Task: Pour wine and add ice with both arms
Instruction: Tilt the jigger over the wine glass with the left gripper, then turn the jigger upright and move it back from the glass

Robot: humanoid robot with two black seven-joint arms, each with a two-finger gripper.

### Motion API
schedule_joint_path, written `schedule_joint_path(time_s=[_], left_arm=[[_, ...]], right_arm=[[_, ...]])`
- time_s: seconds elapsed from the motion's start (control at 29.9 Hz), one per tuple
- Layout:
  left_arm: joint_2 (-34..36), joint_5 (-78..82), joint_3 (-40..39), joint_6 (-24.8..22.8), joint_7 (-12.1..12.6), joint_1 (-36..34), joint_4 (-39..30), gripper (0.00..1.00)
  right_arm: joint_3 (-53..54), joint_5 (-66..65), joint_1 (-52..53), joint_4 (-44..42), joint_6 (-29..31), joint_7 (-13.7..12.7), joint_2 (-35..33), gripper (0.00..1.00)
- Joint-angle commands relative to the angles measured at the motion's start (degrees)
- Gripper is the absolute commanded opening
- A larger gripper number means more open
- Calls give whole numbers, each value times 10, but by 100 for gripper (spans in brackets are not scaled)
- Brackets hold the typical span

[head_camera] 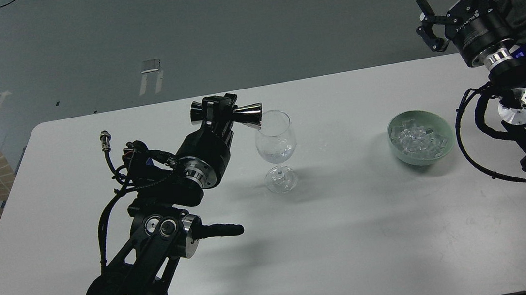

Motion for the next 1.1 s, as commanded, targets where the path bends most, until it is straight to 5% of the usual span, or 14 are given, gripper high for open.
schedule_joint_path(time_s=[0.0, 0.57, 0.84, 1.07], left_arm=[[0, 7, 0, 0, 9, -2, 1, 0], [-7, -18, -10, 9, 17, -3, -6, 0], [-7, -154, -17, 47, 23, -18, -41, 0], [-7, -321, -101, 49, 24, -21, -61, 0]], right_arm=[[0, 0, -1, 0, 0, 0, 0, 100], [0, 1, -9, 0, 0, 0, 0, 100], [-1, 0, -10, 0, 0, 0, 0, 100], [0, 1, -16, 1, 1, 0, 0, 100]])
